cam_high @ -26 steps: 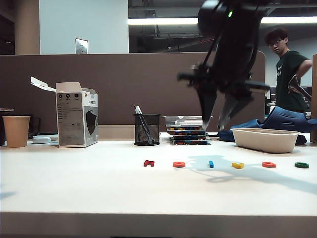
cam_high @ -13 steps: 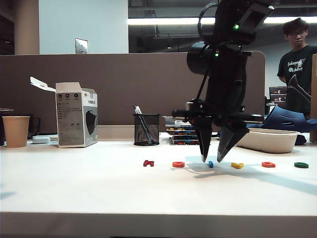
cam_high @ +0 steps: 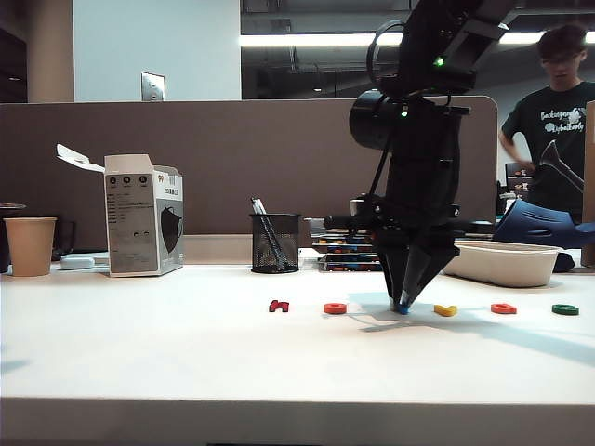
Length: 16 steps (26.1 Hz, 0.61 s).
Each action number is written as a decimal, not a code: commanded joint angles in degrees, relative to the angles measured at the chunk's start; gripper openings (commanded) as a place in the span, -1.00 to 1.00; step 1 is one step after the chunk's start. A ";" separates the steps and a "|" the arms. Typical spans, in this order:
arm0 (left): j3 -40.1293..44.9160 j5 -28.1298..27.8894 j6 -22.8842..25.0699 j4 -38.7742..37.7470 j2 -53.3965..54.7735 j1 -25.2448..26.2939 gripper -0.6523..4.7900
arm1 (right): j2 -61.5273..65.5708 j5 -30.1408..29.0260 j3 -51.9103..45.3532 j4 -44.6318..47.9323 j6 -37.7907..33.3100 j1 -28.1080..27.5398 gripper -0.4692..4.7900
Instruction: Select the appropriate letters from the row of letter magnets placed on the table to arrange into the word "love".
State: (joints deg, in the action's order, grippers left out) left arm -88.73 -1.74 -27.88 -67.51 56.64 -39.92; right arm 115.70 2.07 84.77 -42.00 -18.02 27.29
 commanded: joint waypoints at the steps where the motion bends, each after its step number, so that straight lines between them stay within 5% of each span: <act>1: -0.28 -0.20 0.44 0.72 -0.15 0.02 -0.78 | 0.79 -0.52 -0.39 -1.44 -0.35 0.22 -0.56; 4: -0.28 -0.22 0.44 0.74 -0.15 0.02 -0.78 | 1.18 -0.72 -0.39 -1.46 -0.35 0.22 -0.85; 9: -0.31 -0.22 0.44 0.83 -0.15 0.02 -0.78 | 2.10 -3.89 -0.42 -6.19 -3.02 1.05 -0.85; 16: -0.33 -0.20 0.44 1.55 -0.20 0.02 -0.78 | 2.16 -5.84 -0.44 -10.19 -12.52 9.53 -0.85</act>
State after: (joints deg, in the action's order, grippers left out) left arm -88.73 -1.76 -27.86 -66.65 56.62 -39.92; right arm 116.18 -2.66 85.47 -49.04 -27.49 35.53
